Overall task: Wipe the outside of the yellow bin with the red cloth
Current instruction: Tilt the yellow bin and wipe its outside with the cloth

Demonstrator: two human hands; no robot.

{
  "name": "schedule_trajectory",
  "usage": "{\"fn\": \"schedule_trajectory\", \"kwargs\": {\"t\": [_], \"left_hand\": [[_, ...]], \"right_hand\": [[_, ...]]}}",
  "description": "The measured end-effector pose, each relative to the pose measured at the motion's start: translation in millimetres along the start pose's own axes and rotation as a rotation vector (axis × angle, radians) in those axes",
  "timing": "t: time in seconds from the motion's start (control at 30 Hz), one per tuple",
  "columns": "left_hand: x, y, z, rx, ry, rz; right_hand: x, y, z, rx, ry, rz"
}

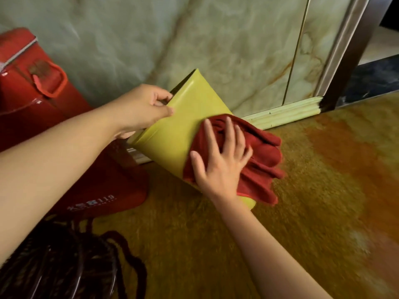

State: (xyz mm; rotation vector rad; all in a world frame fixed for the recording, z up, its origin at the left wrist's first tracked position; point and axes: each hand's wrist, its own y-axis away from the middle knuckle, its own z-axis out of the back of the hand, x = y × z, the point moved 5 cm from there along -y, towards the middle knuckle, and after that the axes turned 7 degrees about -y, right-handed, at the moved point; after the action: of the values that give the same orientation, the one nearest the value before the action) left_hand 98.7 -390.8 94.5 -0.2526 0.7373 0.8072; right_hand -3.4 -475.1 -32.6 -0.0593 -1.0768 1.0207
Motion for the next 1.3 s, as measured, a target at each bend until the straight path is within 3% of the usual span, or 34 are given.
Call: {"fn": "schedule_trajectory", "kwargs": {"t": [0.17, 0.23, 0.33, 0.4, 0.57, 0.77, 0.97, 1.13, 1.3], "left_hand": [[-1.8, 2.3, -6.9, 0.045, -0.051, -0.067], [22.4, 20.4, 0.4, 0.114, -0.281, -0.073], [46.7, 35.8, 9.7, 0.034, -0.629, -0.117], [37.7, 35.6, 11.3, -0.071, -0.675, -0.172], [-7.1, 25.4, -7.0, 0.004, -0.593, -0.248], [-41.1, -4.9, -11.4, 0.085, -0.363, -0.218], [-5.4, 5.7, -17.7, 0.099, -0.090, -0.015], [43.6, 82.3, -8.9, 0.325, -0.151, 0.074], [52.2, 74.1, 3.9, 0.245, -0.063, 0.165]], "right_hand": [[24.6, -16.6, -2.1, -0.025, -0.006, 0.140], [4.0, -18.7, 4.9, -0.025, -0.031, 0.143], [-30.7, -18.1, 7.3, 0.029, -0.118, -0.030], [-47.3, -14.1, 5.0, 0.047, -0.205, -0.220], [-51.6, -27.7, 16.5, 0.018, -0.432, -0.350], [-15.7, -37.8, 26.0, -0.041, -0.437, -0.123], [-33.1, -18.9, 4.0, 0.118, -0.359, -0.026], [-58.0, -2.3, -13.2, 0.148, -0.364, -0.154], [-14.0, 33.1, -21.7, 0.188, -0.433, -0.035]]}}
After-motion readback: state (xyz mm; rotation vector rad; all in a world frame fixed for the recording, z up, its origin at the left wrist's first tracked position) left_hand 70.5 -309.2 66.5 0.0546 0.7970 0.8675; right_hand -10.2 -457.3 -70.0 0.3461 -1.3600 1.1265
